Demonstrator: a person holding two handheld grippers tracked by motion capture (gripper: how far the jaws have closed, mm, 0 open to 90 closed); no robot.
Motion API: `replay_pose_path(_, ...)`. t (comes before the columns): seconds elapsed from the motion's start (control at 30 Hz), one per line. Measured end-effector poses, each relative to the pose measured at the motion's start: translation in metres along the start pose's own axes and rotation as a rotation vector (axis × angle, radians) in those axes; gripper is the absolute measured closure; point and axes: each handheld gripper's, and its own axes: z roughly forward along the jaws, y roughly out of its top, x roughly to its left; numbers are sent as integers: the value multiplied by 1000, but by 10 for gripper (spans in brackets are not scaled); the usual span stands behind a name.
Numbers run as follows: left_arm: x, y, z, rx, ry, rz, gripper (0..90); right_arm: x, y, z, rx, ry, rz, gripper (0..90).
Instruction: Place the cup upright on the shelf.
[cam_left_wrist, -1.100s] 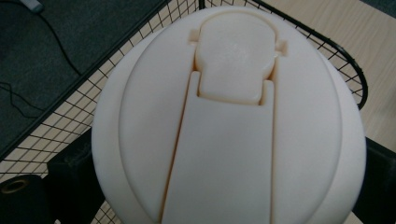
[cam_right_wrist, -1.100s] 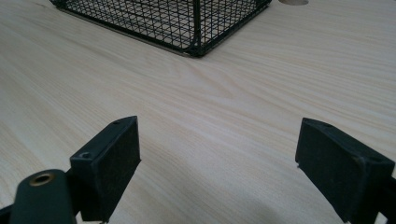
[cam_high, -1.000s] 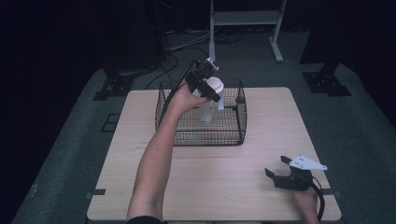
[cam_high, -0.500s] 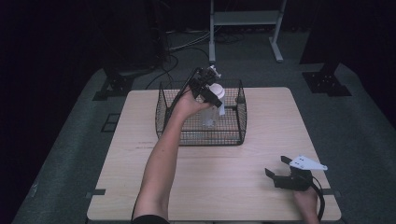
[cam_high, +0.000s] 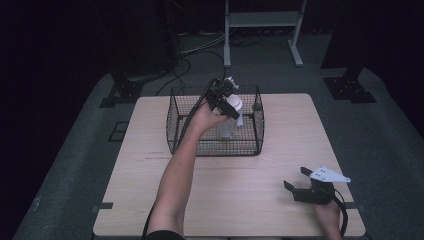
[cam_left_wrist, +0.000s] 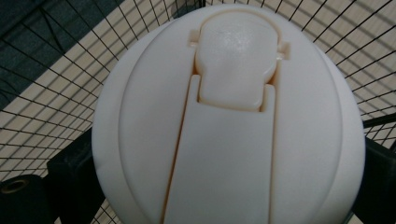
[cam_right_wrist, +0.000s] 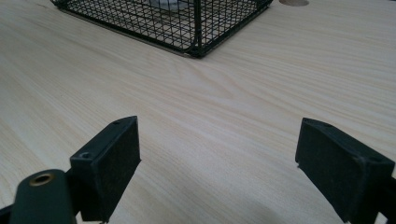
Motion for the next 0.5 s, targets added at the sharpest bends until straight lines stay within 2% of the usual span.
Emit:
replay_pose_path(0.07, 1, -4, -2, -42, -6, -8, 51, 0, 0, 0, 2, 0, -2, 129)
replay_pose_path(0.1, 1, -6, -1, -33, -8, -1, 51, 0, 0, 0, 2, 0, -2, 129)
replay_pose_path(0.2, 1, -9, -2, -41, -10, -8, 51, -1, 0, 0, -1, -2, 0, 129)
replay_pose_path(0.5, -1, -14, -4, -57, -3, 11, 49, 0, 0, 1, -1, -4, 2, 129)
